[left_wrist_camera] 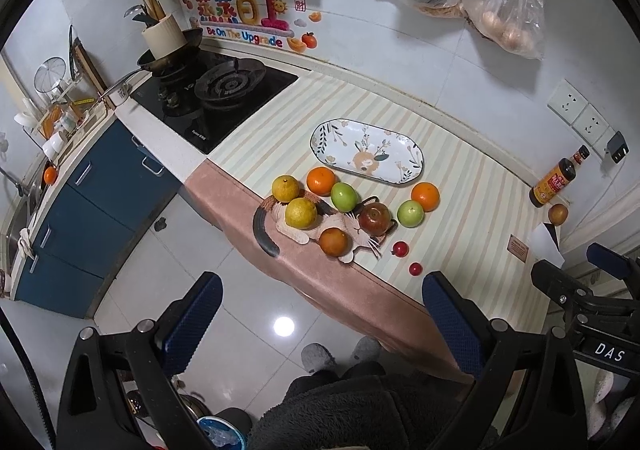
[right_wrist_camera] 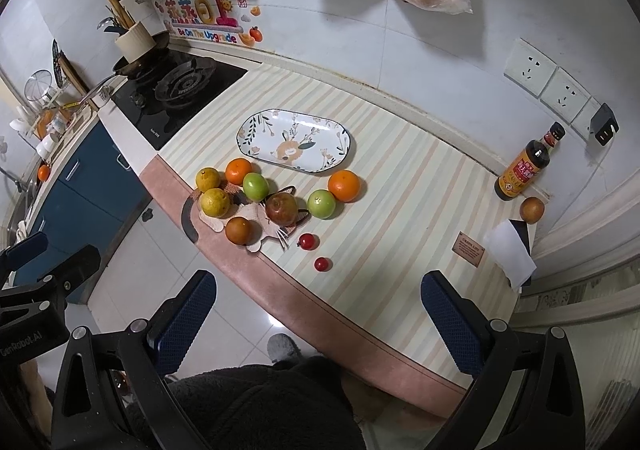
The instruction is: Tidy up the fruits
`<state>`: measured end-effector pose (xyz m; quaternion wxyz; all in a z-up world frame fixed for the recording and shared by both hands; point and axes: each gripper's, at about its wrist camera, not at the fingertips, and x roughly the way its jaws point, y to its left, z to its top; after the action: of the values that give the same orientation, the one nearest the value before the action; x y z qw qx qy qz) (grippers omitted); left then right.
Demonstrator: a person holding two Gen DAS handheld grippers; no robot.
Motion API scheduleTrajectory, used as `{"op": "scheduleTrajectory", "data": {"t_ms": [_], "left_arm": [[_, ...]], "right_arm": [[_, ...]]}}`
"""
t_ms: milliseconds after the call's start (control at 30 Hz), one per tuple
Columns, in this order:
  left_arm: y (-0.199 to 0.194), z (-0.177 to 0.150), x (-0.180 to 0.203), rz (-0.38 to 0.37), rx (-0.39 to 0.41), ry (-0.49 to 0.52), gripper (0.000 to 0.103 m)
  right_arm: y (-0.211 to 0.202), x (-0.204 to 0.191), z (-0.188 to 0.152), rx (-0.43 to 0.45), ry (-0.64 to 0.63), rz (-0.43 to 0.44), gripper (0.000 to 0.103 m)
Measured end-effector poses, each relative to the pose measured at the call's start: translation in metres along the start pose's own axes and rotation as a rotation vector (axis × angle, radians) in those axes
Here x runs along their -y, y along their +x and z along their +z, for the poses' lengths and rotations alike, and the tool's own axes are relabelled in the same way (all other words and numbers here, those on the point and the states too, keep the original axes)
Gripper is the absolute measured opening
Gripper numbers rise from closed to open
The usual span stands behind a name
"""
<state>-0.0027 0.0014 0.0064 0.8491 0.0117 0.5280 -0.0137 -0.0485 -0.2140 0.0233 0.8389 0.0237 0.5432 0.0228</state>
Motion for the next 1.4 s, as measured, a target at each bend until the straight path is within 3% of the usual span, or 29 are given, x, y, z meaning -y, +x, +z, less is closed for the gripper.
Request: {"op": "scheduleTrajectory", "data": {"t_ms": [667,1000,1400], "left_arm": [[-0.001,-0.003,0.002,-0.002,0.002,0.004,0.102],[-0.002,-0.012,-0.001,0.059,0.035,0.001,0.102],[-0.006,-0.009,-0.002,0.058,0.043,-0.001,0.102]], "right_arm": [[-0.005,0.002,-0.006,0.002,0.012,-0.008,0.103],[-0.011,0.004,-0.010,0.014,0.026,-0.016,0.103],[-0.017,0.006,-0.010,0.026,0.031,-0.015,0.103]]}}
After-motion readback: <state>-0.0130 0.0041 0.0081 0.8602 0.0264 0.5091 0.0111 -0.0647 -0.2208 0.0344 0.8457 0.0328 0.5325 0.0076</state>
